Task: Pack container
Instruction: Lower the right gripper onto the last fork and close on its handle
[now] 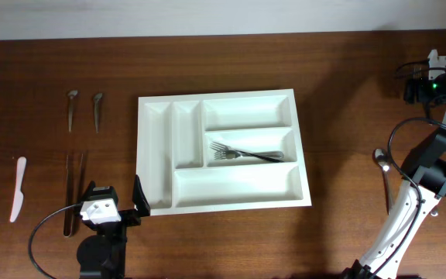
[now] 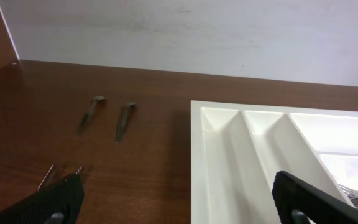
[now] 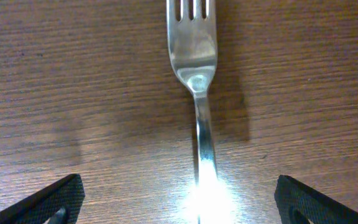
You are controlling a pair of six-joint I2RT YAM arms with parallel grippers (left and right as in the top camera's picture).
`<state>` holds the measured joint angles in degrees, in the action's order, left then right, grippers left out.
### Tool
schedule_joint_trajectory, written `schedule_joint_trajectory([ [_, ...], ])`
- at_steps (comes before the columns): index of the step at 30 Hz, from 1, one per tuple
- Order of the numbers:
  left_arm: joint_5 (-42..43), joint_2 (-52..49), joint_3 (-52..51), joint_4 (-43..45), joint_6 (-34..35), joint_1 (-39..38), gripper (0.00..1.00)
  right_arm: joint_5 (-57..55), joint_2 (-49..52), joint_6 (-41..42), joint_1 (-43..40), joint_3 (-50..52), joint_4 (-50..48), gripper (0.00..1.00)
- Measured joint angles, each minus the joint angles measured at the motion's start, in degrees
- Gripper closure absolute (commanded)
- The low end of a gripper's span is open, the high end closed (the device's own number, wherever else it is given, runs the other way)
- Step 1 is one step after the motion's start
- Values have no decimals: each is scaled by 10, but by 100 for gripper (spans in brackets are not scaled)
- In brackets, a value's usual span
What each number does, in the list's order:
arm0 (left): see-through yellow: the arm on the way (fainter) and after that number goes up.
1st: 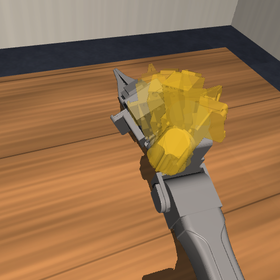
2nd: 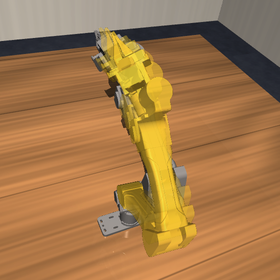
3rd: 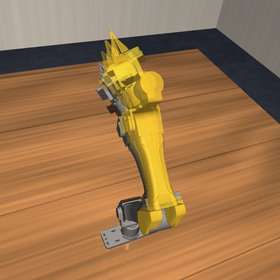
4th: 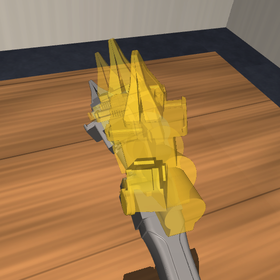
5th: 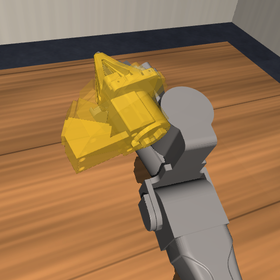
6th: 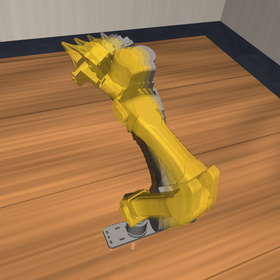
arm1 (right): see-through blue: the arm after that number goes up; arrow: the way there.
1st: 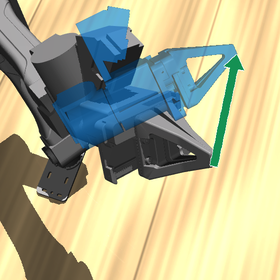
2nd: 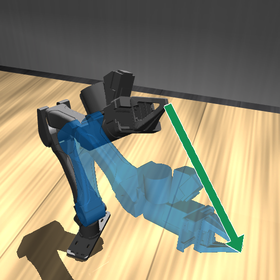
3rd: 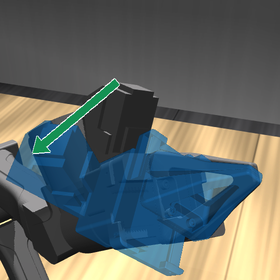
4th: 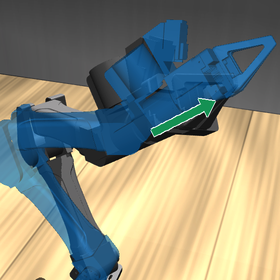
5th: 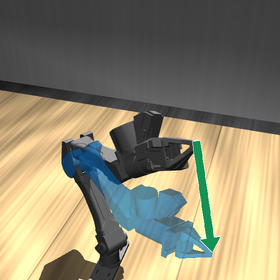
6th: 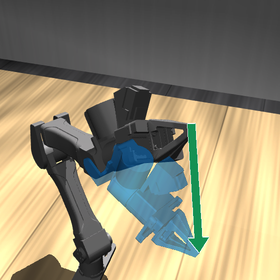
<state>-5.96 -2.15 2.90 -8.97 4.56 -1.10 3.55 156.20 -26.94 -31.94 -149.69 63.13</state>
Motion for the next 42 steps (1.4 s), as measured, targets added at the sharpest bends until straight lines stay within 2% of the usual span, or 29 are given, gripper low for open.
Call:
schedule_joint_trajectory([
  [42,0,0,0,0,0,0,1,17,0,0,-15,29,-16,1],
])
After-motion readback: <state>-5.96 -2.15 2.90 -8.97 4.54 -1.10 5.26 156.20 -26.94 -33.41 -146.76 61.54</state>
